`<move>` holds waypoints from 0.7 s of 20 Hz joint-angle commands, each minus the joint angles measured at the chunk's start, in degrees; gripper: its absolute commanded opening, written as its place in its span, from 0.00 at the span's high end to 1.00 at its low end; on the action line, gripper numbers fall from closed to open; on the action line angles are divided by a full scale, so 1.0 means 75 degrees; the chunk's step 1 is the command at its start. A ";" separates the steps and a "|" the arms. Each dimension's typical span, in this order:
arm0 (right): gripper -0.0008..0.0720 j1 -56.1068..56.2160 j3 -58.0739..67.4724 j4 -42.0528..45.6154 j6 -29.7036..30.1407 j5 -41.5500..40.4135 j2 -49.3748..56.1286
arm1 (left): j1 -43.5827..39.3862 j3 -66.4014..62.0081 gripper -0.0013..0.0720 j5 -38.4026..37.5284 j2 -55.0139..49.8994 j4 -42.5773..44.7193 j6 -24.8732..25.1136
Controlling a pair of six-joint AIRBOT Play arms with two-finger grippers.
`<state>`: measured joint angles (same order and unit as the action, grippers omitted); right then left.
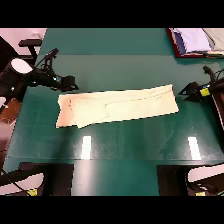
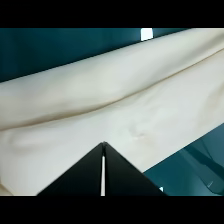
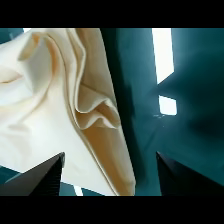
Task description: Fold the shirts.
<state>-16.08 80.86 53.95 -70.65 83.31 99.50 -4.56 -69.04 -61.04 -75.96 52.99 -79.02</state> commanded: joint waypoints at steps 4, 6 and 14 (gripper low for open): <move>0.19 0.0682 -0.0172 -0.0271 0.0391 0.0035 0.0833 | -0.1451 -0.0012 0.95 0.1355 -0.0341 -0.0219 -0.0624; 0.40 0.1029 0.0038 -0.0256 0.0542 -0.0187 0.0860 | -0.1880 -0.0017 0.95 0.1629 -0.0676 -0.0242 -0.0845; 0.97 0.1274 0.1276 -0.0542 0.0568 0.0373 -0.0114 | -0.2911 -0.0909 0.95 0.2022 -0.2532 -0.0580 -0.1058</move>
<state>-7.09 87.35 52.12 -66.54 83.66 102.06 -24.03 -72.90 -46.83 -90.32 49.10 -85.58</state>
